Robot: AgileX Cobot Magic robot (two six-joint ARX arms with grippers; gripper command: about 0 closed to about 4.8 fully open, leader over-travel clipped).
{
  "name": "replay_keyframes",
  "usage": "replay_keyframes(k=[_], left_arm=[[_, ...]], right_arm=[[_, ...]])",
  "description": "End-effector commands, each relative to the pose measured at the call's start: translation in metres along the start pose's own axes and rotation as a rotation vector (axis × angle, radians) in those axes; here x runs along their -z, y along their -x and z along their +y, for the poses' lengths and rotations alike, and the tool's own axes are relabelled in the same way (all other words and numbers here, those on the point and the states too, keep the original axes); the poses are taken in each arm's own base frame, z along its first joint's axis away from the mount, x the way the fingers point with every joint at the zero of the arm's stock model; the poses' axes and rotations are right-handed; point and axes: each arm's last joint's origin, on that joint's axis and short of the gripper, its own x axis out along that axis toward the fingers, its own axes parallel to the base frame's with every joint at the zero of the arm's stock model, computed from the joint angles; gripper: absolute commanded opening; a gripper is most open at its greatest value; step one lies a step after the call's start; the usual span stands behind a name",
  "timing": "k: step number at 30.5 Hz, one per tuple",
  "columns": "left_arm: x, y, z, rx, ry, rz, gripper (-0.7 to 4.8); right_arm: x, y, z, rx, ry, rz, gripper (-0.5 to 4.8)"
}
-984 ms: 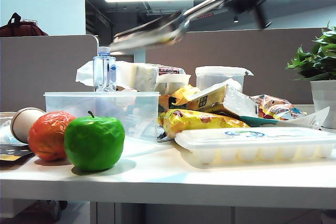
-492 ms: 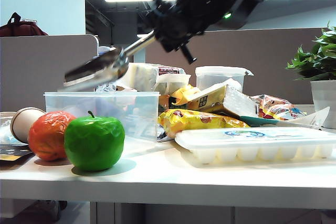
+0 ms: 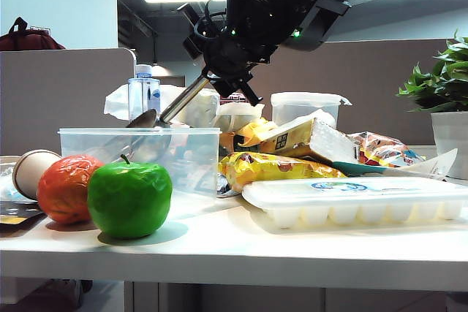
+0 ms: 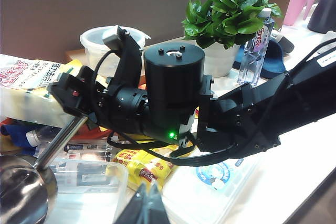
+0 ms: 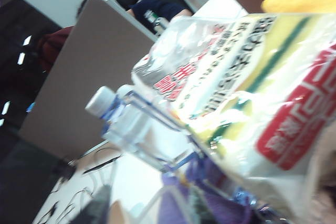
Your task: Pick up the metal ice scoop from the table and place it inside the transparent plastic box.
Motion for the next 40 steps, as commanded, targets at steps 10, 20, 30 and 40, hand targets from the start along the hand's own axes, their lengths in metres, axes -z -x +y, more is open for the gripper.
replay_keyframes(k=[10, 20, 30, 40], left_arm=[[-0.006, 0.008, 0.0, 0.002, -0.005, -0.047, -0.05], [-0.006, 0.009, 0.0, 0.001, -0.005, -0.051, -0.05], [0.004, 0.014, 0.012, -0.033, 0.003, -0.044, -0.05], [0.042, 0.041, 0.032, -0.241, 0.016, -0.07, -0.05]], right_arm=[[-0.056, 0.027, 0.035, 0.02, 0.199, 0.096, 2.16], [-0.103, 0.077, 0.071, 0.148, 0.498, 0.14, 0.9], [-0.117, 0.116, 0.076, 0.16, 0.702, 0.397, -0.01], [-0.117, 0.18, 0.064, 0.101, 0.74, 0.538, -0.01]])
